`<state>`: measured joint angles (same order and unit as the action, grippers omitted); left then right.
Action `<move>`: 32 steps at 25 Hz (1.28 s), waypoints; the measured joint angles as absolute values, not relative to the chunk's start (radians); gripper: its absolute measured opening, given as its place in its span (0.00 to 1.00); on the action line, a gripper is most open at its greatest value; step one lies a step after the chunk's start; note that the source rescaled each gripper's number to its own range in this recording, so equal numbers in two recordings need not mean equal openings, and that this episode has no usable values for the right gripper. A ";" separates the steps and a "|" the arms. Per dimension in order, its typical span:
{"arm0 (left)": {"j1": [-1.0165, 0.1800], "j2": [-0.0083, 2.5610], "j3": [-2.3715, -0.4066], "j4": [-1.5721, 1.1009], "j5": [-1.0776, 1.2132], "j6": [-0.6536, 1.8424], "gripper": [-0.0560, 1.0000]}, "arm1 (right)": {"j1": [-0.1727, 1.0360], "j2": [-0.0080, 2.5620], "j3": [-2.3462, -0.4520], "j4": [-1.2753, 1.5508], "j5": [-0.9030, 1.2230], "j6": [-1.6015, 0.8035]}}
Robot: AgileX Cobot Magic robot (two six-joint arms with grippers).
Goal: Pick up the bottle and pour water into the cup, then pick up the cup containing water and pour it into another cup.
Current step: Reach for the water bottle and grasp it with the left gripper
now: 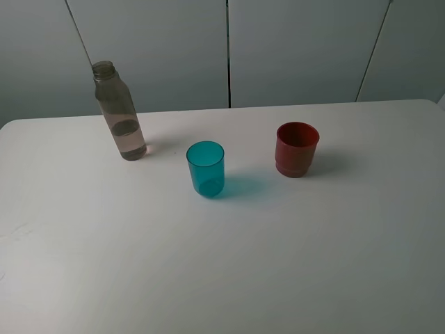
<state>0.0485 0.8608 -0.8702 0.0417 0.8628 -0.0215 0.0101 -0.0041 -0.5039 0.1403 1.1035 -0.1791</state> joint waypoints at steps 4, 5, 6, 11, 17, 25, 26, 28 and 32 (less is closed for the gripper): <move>0.049 0.952 -0.870 0.026 0.815 -0.022 0.99 | 0.010 -0.004 -0.504 0.140 1.104 -0.179; 0.049 0.965 -0.870 0.024 0.795 -0.022 0.99 | 0.010 -0.004 -0.504 0.140 1.104 -0.179; 0.049 0.976 -0.861 0.024 0.768 -0.022 0.99 | 0.010 -0.004 -0.504 0.140 1.104 -0.179; 0.019 0.984 -0.713 0.019 0.542 -0.020 0.99 | 0.010 -0.004 -0.504 0.140 1.104 -0.179; 0.015 0.986 -0.566 0.000 0.406 -0.020 0.99 | 0.010 -0.004 -0.504 0.140 1.104 -0.179; 0.012 0.986 -0.410 0.019 0.144 -0.020 0.99 | 0.010 -0.004 -0.504 0.140 1.104 -0.179; 0.012 0.986 -0.390 0.022 0.110 -0.020 0.99 | 0.010 -0.004 -0.504 0.140 1.104 -0.179; 0.003 0.986 -0.359 0.037 0.048 -0.024 0.99 | 0.010 -0.004 -0.504 0.140 1.104 -0.179; -0.041 0.986 -0.303 0.085 -0.066 -0.042 0.99 | 0.010 -0.004 -0.504 0.140 1.104 -0.179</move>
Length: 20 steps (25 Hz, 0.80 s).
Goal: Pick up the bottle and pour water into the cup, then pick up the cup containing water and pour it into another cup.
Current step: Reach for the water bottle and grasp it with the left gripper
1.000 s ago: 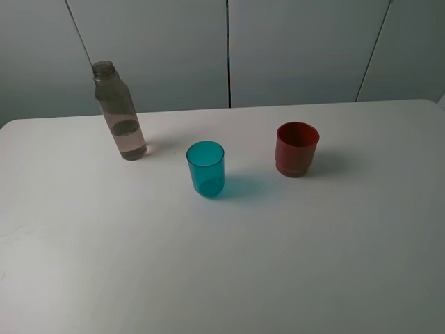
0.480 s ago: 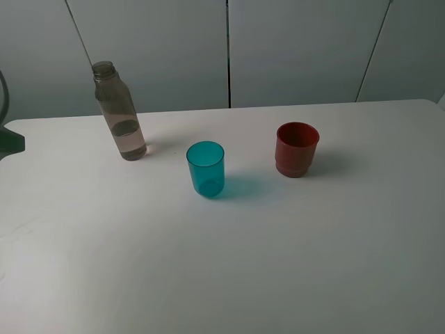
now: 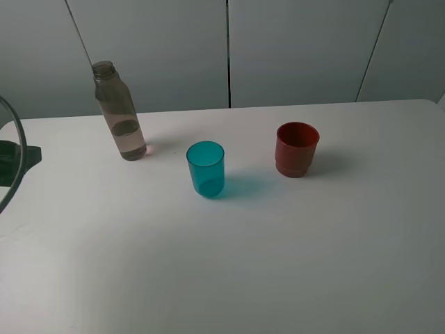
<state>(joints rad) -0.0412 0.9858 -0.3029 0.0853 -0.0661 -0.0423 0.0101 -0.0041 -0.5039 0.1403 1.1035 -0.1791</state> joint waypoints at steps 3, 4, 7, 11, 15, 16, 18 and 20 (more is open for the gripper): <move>-0.052 0.986 -0.285 0.113 -0.100 -0.048 0.99 | 0.010 -0.004 -0.504 0.140 1.104 -0.179; -0.052 0.986 -0.279 0.124 -0.115 -0.051 0.99 | 0.010 -0.004 -0.504 0.140 1.104 -0.179; -0.052 0.986 -0.260 0.189 -0.169 -0.106 0.99 | 0.010 -0.004 -0.504 0.140 1.104 -0.179; -0.054 0.986 -0.226 0.251 -0.231 -0.146 0.99 | 0.010 -0.004 -0.504 0.140 1.104 -0.179; -0.054 0.988 -0.217 0.258 -0.257 -0.151 0.99 | 0.010 -0.004 -0.504 0.140 1.104 -0.179; -0.054 0.990 -0.216 0.258 -0.267 -0.153 0.99 | 0.010 -0.004 -0.504 0.140 1.104 -0.179; -0.054 1.011 -0.214 0.252 -0.288 -0.150 0.99 | 0.010 -0.004 -0.504 0.140 1.104 -0.179; -0.054 1.056 -0.214 0.248 -0.320 -0.146 0.99 | 0.010 -0.004 -0.504 0.140 1.104 -0.179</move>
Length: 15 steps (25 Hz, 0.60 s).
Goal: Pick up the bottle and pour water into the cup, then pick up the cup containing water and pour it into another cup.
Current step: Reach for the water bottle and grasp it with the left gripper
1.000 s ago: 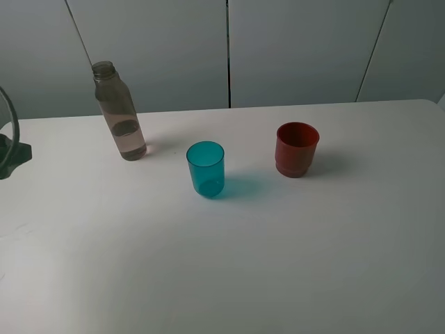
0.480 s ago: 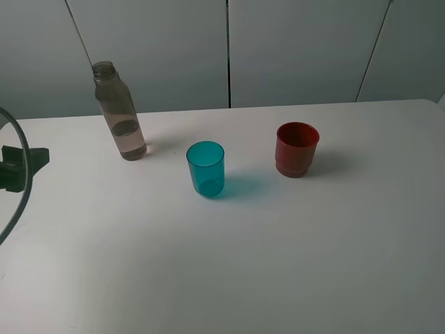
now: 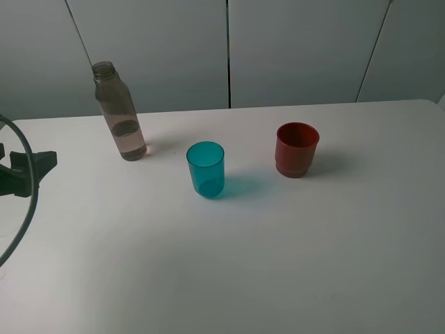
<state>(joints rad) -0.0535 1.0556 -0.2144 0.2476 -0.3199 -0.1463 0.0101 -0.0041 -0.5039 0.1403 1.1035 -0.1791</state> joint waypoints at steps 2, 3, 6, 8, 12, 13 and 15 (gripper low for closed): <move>-0.054 1.127 -0.214 0.242 -0.376 -0.135 0.99 | 0.010 -0.004 -0.504 0.140 1.104 -0.179; -0.054 1.163 -0.214 0.239 -0.417 -0.135 0.99 | 0.010 -0.004 -0.504 0.140 1.104 -0.179; -0.054 1.293 -0.214 0.218 -0.561 -0.133 0.99 | 0.010 -0.004 -0.504 0.140 1.104 -0.179; -0.054 1.369 -0.214 0.205 -0.647 -0.128 0.99 | 0.010 -0.004 -0.504 0.140 1.104 -0.179; -0.054 1.498 -0.245 0.198 -0.730 -0.091 0.99 | 0.010 -0.004 -0.504 0.140 1.104 -0.179; -0.054 1.524 -0.259 0.196 -0.740 -0.086 0.99 | 0.010 -0.004 -0.504 0.140 1.104 -0.179; -0.054 1.562 -0.288 0.193 -0.750 -0.081 0.99 | 0.010 -0.004 -0.504 0.140 1.104 -0.179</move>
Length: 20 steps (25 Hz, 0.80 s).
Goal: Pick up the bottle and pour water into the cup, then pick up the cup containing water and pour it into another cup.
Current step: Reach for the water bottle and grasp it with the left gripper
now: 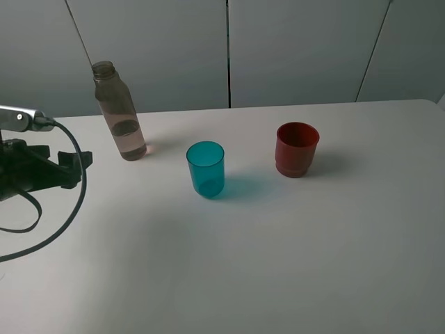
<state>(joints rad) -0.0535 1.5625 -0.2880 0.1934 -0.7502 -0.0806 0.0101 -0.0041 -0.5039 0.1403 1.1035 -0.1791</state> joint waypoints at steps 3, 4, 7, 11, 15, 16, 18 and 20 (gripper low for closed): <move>-0.054 1.604 -0.327 0.192 -0.755 -0.076 0.99 | 0.010 -0.004 -0.504 0.140 1.104 -0.179; -0.054 1.614 -0.340 0.193 -0.757 -0.076 0.99 | 0.010 -0.004 -0.504 0.140 1.104 -0.179; -0.054 1.637 -0.376 0.202 -0.759 -0.063 0.99 | 0.010 -0.004 -0.504 0.140 1.104 -0.179; -0.054 1.677 -0.411 0.217 -0.759 -0.047 0.99 | 0.010 -0.004 -0.504 0.140 1.104 -0.179; -0.038 1.712 -0.436 0.240 -0.761 -0.041 0.99 | 0.010 -0.004 -0.504 0.140 1.104 -0.179; -0.027 1.721 -0.442 0.249 -0.761 -0.041 0.99 | 0.010 -0.004 -0.504 0.140 1.104 -0.179; -0.014 1.738 -0.454 0.269 -0.761 -0.041 0.99 | 0.010 -0.004 -0.504 0.140 1.104 -0.179; -0.012 1.759 -0.473 0.279 -0.761 -0.041 0.99 | 0.010 -0.004 -0.504 0.140 1.104 -0.179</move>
